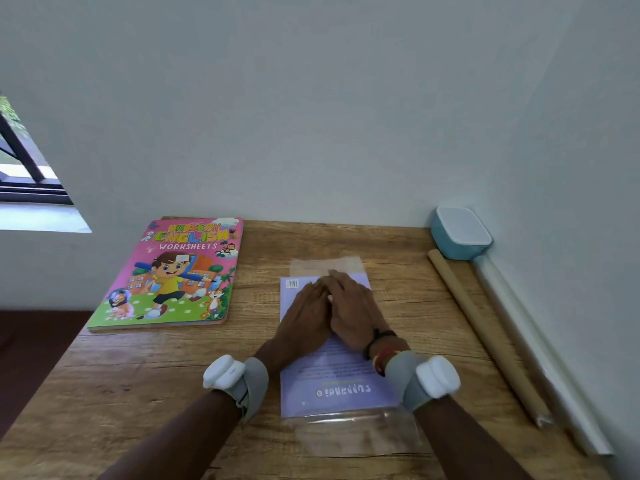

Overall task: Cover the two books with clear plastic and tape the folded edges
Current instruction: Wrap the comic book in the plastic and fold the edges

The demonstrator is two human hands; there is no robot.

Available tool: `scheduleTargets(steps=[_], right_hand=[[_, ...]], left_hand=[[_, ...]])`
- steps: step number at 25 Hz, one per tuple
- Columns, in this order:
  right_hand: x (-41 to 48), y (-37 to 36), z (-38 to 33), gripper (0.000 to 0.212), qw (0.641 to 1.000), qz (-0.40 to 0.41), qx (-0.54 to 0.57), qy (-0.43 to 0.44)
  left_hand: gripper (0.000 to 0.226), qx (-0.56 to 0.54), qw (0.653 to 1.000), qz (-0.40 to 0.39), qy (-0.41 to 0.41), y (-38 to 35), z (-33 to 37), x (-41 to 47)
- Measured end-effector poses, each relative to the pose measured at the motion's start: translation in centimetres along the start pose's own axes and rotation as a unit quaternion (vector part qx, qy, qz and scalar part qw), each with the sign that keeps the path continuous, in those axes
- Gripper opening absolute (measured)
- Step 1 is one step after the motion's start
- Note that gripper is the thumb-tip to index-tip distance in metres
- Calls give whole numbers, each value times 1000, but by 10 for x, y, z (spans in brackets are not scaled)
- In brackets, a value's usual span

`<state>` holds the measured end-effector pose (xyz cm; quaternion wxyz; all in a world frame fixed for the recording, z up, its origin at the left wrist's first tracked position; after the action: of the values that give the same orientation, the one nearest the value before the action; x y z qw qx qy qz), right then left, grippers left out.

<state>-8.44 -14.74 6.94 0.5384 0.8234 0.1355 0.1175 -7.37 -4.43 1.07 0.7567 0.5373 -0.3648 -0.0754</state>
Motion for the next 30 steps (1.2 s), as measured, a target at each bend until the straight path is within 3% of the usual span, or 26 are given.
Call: scheduleTargets(steps=[2,6,9,11,12,14,16,18,21,25,30], right_hand=[[8,-16,10,53,1000,-8,20,-2],[3,-24,42,65,995,46,-15,-88],[3,-25,43,68,985,39,-28,-164],[0,-25,37,68,969,84,-45,-229],[-1,-23,29,66,965,127,-51,-222],[5,-26,10,63,981,143,-82,-106],[17,-32,-1,71,994,68,-87,2],[23,-33,11,74,997,23,-71,-16],[22,-22,41,68,993,53,-17,-107],[20,-9,55,85,973,116,65,-191],[35,15,54,67,922,153,244,-259]], left_hand=[[45,49,999,-5,2,7,-6,-2],[70,54,980,-36,191,19,-25,-12],[80,46,964,-54,257,17,-34,-19],[77,55,955,-32,291,23,-37,-18],[71,74,956,-17,282,27,-35,-15],[56,71,977,2,201,26,-26,-7],[48,45,993,15,105,19,-23,-1],[48,38,994,-12,97,16,-28,-1],[59,11,985,-9,174,20,-39,-6],[53,-20,930,83,359,40,-56,-11],[56,0,926,77,369,41,-65,-4]])
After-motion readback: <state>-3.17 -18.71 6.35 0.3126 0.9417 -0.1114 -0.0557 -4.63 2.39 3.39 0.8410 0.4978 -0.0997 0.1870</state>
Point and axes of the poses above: each hand's wrist, its own x-axis towards the middle knuckle, its own y-axis out of the back of the hand, z = x × y, the point moved 4 cm from there along x, towards the middle knuckle, and after that the axes turned 4 degrees about x, right-handed, at the moved point
